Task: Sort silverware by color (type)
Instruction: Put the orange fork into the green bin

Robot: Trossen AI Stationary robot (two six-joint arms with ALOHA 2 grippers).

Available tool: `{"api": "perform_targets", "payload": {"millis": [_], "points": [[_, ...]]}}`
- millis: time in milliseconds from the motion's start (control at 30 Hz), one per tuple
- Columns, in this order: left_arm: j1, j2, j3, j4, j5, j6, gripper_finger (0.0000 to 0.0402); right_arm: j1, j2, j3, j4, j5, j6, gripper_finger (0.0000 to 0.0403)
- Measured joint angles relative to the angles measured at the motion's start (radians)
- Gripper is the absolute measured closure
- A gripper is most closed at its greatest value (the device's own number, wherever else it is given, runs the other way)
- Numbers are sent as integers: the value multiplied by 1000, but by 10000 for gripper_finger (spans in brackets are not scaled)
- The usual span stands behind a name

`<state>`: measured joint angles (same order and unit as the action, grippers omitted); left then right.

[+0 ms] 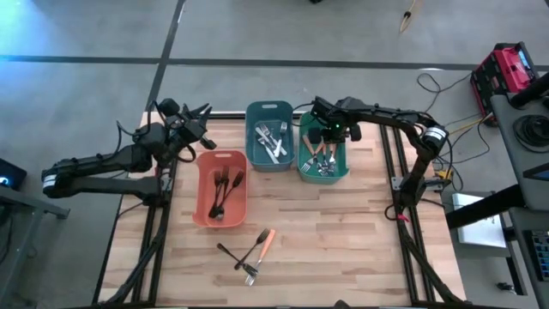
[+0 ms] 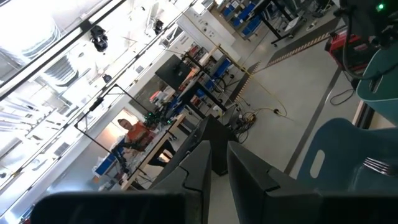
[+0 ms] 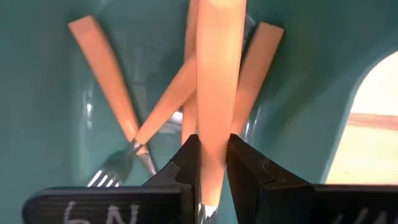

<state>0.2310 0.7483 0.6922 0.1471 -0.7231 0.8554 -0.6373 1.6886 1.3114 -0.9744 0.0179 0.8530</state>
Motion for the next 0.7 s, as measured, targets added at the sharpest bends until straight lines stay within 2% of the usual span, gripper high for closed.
{"api": "perform_targets", "payload": {"millis": [700], "points": [[0, 0, 0, 0, 1, 0, 366, 0, 33, -21, 47, 9, 22, 361]]}}
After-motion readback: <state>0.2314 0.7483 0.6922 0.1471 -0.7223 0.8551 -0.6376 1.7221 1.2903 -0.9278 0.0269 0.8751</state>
